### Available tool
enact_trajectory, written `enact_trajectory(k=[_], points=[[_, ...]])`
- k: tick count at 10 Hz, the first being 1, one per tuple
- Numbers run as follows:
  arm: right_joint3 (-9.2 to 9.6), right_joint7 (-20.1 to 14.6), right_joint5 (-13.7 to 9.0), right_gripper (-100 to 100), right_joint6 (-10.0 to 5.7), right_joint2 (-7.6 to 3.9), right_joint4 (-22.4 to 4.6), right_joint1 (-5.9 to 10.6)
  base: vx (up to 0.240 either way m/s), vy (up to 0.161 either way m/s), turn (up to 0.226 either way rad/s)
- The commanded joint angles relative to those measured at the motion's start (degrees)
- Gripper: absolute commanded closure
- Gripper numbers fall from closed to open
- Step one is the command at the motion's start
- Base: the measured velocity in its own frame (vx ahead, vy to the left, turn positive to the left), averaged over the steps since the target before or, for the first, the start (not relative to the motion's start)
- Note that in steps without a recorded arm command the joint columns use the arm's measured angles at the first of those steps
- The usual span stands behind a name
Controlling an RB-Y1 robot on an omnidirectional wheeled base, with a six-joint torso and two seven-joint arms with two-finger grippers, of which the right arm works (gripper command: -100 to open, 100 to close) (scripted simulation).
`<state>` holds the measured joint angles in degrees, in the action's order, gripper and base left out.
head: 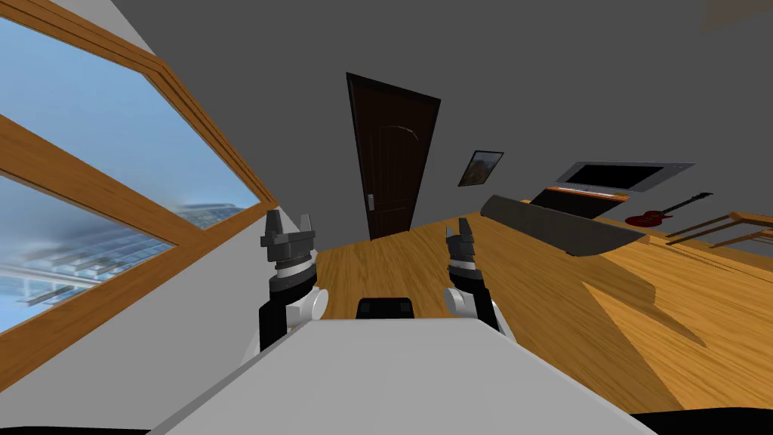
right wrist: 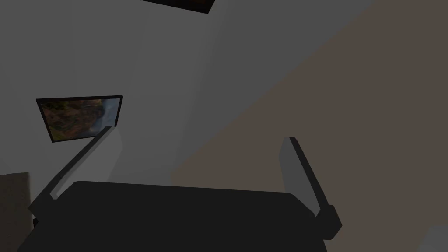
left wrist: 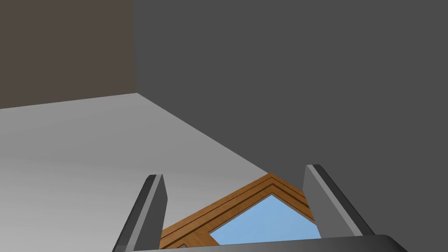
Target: Pull the door open
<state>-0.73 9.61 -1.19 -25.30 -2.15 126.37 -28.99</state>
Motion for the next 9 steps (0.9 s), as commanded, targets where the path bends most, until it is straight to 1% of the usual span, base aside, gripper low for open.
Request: enact_trajectory(k=[1, 3, 6, 7, 8, 9], points=[[-0.13, 0.58, 1.31, -100, -0.07, -0.31, -1.11, 0.57, 0.092, 0.041, 0.004], [-0.3, 1.36, 3.05, -100, -0.17, -0.68, -2.61, 1.33, 0.165, 0.056, 0.013], [-0.7, 3.1, 7.02, -100, -0.39, -1.39, -5.97, 3.06, 0.194, 0.074, 0.013], [-0.78, 3.45, 7.8, -100, -0.43, -1.51, -6.64, 3.4, 0.184, 0.065, 0.01], [-0.93, 4.13, 9.36, -100, -0.51, -1.76, -7.96, 4.08, 0.167, 0.06, 0.014], [-1.02, 4.52, 10.25, -100, -0.55, -1.88, -8.71, 4.47, 0.147, 0.07, 0.014]])
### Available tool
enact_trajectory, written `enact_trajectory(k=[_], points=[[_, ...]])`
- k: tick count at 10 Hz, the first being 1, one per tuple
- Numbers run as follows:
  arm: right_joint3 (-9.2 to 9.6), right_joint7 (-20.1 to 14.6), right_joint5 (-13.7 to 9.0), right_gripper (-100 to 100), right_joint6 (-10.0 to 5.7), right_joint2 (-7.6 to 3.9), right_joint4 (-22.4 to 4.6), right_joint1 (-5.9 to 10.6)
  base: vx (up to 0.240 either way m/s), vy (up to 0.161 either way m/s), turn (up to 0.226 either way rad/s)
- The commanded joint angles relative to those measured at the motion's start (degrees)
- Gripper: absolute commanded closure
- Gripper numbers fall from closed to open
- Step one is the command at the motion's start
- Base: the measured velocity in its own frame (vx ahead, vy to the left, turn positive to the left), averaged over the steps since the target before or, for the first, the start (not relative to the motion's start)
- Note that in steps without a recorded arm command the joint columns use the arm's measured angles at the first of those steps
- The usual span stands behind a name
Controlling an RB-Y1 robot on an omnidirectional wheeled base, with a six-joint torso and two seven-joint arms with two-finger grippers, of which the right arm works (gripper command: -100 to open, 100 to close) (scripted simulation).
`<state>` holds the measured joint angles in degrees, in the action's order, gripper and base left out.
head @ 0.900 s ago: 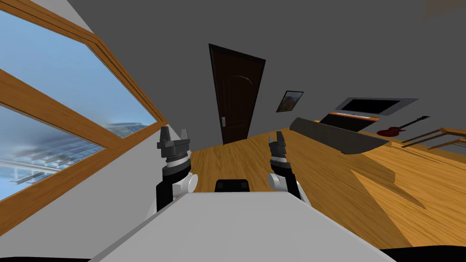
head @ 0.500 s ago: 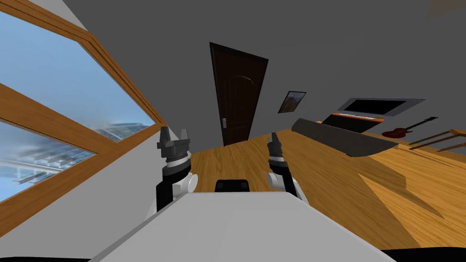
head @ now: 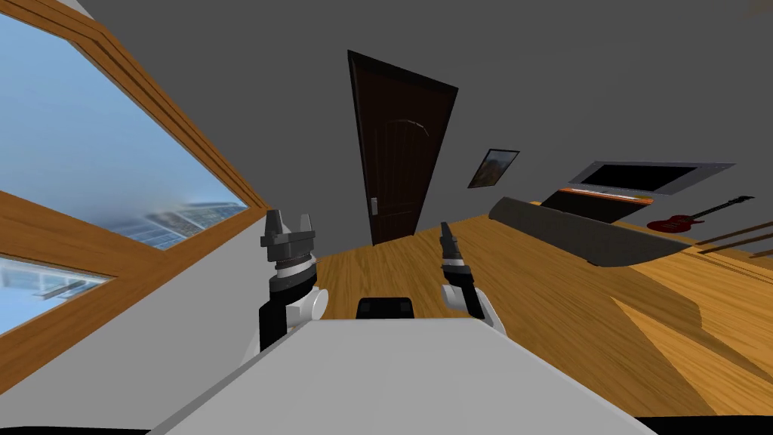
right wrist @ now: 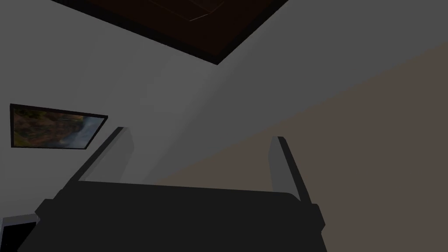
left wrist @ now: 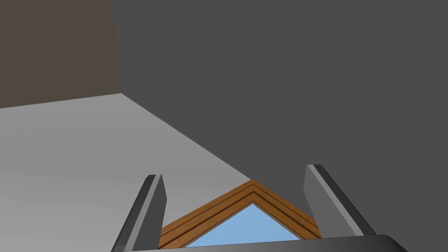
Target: Pull the door open
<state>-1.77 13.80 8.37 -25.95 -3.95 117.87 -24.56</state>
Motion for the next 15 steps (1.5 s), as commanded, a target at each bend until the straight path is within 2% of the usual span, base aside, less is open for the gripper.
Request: enact_trajectory(k=[1, 2, 3, 7, 15], points=[[-0.07, 0.73, 1.61, -100, 0.05, -0.19, -0.97, 0.45, 0.106, 0.074, 0.008], [-0.16, 1.13, 2.52, -100, 0.01, -0.31, -1.74, 0.85, 0.089, 0.055, 0.005], [-0.34, 1.93, 4.37, -100, -0.09, -0.53, -3.29, 1.66, 0.117, 0.074, 0.017], [-0.74, 3.7, 8.42, -100, -0.29, -0.9, -6.7, 3.43, 0.116, 0.069, 0.012], [-1.6, 7.53, 17.17, -100, -0.74, -1.2, -14.06, 7.26, 0.101, 0.064, 0.011]])
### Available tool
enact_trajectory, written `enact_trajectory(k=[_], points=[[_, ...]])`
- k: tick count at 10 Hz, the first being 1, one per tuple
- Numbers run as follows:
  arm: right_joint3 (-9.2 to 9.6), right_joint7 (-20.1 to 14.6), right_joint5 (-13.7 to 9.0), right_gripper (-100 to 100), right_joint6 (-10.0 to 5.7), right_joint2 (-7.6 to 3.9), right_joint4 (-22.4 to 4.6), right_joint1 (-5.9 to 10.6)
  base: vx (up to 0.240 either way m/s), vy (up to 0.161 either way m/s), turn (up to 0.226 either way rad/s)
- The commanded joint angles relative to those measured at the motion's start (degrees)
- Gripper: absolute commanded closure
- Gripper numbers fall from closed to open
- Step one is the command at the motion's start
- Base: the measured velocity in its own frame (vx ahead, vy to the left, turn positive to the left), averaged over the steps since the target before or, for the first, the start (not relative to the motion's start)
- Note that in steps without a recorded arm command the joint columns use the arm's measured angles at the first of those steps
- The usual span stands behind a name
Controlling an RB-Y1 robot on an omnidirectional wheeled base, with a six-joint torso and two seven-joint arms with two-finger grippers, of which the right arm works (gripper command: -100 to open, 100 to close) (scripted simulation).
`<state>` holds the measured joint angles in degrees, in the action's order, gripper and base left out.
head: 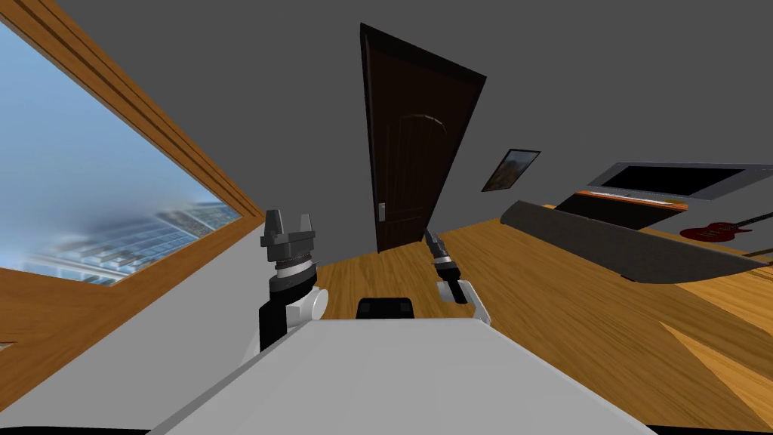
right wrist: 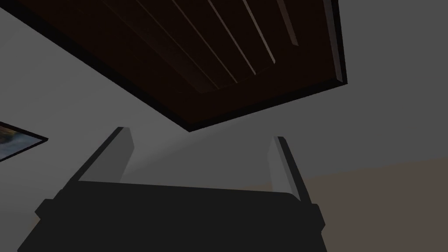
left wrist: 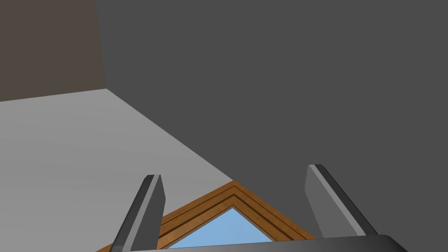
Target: Pull the door open
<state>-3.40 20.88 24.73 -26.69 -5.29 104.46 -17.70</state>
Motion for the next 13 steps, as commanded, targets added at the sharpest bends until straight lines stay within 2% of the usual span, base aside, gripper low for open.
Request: enact_trajectory(k=[1, 13], points=[[-0.09, 0.95, 1.92, -100, -0.06, 0.13, -1.6, 0.88, 0.1, 0.077, 0.013], [-1.38, 6.71, 15.0, -100, -0.75, 0.86, -12.74, 6.59, 0.1, 0.061, 0.011]])
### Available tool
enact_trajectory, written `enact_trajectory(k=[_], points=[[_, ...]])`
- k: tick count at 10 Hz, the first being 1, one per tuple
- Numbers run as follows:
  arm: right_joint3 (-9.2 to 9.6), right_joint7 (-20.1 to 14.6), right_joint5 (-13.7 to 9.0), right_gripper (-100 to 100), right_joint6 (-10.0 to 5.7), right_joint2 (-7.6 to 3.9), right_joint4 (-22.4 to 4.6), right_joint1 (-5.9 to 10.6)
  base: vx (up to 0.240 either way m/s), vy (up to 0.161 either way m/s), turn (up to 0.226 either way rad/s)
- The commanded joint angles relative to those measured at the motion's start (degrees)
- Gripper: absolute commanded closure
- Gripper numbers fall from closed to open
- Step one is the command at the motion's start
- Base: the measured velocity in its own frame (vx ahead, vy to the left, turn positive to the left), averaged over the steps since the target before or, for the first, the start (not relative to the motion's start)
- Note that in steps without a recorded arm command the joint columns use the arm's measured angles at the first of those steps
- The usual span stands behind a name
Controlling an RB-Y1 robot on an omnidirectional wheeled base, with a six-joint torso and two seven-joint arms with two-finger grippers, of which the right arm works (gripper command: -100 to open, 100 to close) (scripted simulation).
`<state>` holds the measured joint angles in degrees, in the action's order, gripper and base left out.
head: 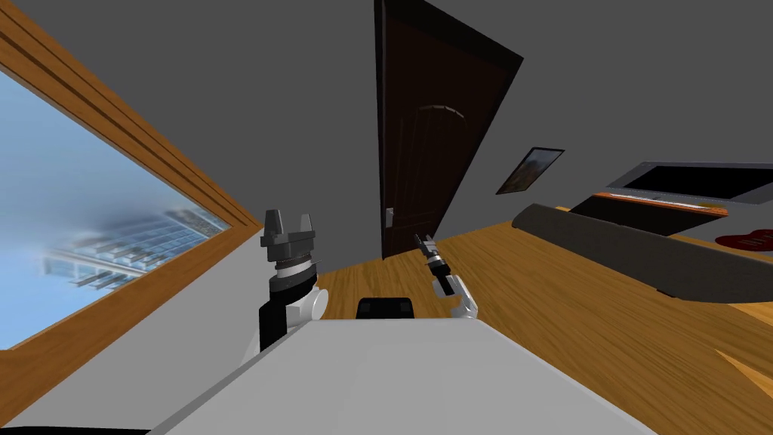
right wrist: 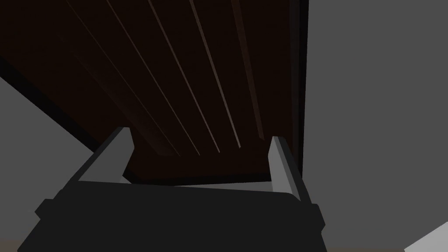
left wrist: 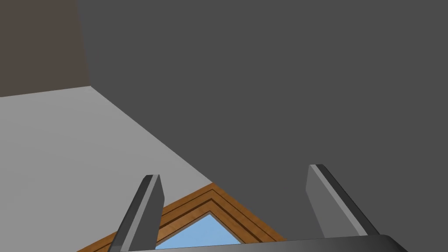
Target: Pull the door open
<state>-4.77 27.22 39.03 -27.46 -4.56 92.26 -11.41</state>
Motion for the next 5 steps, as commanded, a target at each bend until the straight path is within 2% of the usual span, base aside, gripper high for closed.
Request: enact_trajectory(k=[1, 5], points=[[-0.12, 0.82, 1.72, -100, -0.04, 0.23, -1.41, 0.74, 0.106, 0.07, 0.007], [-0.59, 2.92, 6.47, -100, -0.3, 0.83, -5.47, 2.82, 0.124, 0.061, 0.012]])
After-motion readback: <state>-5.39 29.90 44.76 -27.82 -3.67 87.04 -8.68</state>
